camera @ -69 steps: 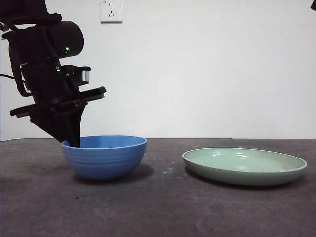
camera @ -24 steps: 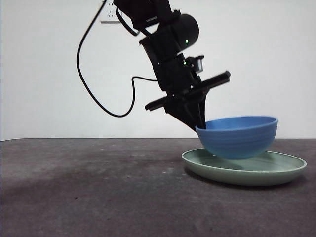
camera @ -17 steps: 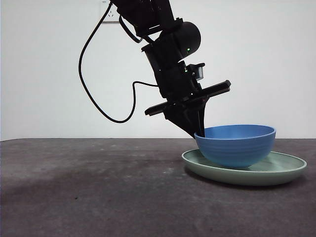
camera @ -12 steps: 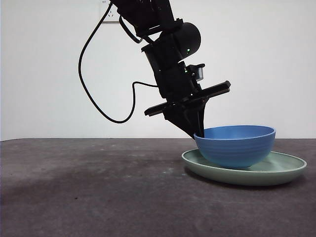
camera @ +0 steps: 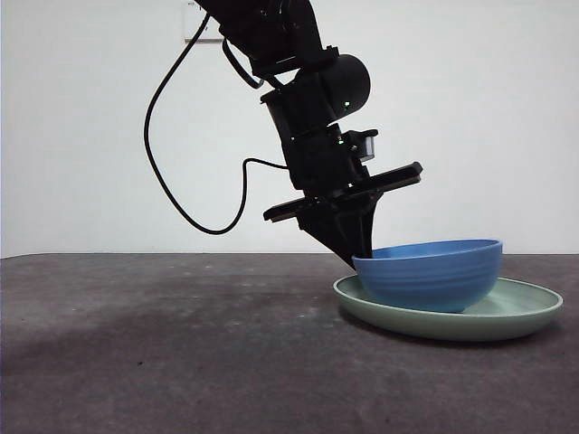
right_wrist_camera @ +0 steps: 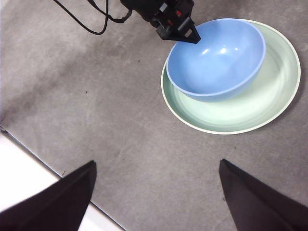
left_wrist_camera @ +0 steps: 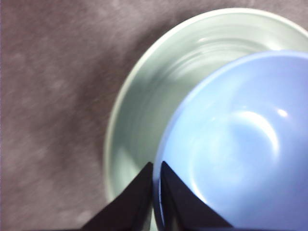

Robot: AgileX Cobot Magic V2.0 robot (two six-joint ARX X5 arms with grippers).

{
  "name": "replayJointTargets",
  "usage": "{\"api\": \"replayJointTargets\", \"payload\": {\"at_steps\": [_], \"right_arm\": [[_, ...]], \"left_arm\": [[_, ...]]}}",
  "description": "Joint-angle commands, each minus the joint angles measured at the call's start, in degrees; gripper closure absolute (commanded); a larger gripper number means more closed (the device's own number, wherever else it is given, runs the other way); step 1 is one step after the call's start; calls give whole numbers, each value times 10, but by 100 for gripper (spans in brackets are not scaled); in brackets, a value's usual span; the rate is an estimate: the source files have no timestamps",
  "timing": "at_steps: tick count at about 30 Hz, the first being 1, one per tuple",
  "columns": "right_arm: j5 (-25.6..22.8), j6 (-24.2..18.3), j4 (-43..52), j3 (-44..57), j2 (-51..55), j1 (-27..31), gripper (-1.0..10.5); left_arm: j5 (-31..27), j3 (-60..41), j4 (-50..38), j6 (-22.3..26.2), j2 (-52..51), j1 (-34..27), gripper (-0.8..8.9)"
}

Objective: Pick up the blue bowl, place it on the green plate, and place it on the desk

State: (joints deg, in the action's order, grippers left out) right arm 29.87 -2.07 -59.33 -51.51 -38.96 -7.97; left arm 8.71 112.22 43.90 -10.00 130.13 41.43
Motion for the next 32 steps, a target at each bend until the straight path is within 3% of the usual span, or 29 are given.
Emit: {"api": "replayJointTargets", "payload": {"at_steps": [1, 6, 17, 32], "right_arm": [[1, 6, 3, -11, -1, -2, 536], [1, 6, 3, -11, -1, -2, 536], [1, 6, 3, -11, -1, -2, 536], [1, 5, 5, -11, -1, -2, 536]], "left_arm": [[-2, 17, -7, 5, 18, 10, 704], [-2, 18, -2, 5, 17, 10, 559], [-2, 18, -3, 10, -49, -5, 560], [0, 18, 43, 37, -272, -49, 560]]}}
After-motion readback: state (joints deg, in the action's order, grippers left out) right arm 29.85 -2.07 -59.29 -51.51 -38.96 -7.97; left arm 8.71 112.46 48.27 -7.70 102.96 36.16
